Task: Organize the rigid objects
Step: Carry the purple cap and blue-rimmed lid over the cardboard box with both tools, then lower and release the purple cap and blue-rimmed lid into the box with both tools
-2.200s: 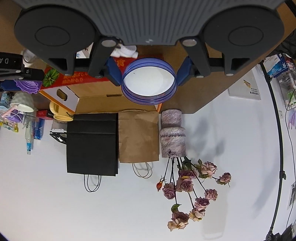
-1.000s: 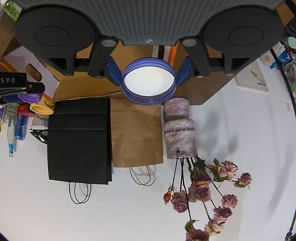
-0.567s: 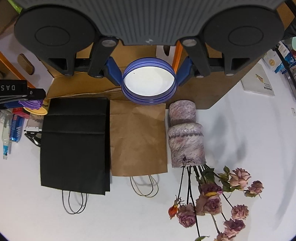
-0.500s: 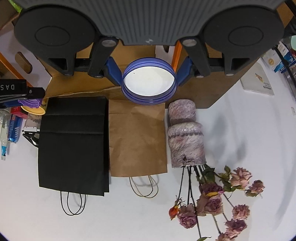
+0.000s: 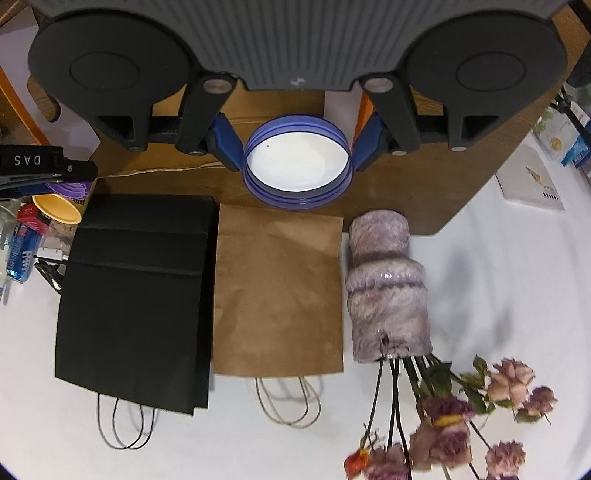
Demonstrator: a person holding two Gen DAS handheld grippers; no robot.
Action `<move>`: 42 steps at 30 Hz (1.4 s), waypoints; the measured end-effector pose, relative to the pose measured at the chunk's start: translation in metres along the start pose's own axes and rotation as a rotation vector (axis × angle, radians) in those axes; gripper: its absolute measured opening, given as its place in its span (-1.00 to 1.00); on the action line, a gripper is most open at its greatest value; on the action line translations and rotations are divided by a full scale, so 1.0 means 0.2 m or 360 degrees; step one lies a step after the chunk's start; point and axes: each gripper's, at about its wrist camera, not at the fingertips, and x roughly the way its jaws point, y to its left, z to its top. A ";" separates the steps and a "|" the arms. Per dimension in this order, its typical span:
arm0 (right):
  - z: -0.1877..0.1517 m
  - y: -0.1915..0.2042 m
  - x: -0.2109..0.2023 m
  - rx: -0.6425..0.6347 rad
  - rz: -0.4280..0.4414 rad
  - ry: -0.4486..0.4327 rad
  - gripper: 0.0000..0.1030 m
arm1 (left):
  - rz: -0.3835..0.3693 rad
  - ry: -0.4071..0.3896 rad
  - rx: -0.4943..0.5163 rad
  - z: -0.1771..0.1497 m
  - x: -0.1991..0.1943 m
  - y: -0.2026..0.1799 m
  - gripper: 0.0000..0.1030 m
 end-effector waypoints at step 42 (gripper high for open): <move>0.01 0.11 0.45 -0.0235 -0.0084 0.0576 0.29 | -0.0015 0.0525 0.0229 -0.08 0.43 -0.05 0.45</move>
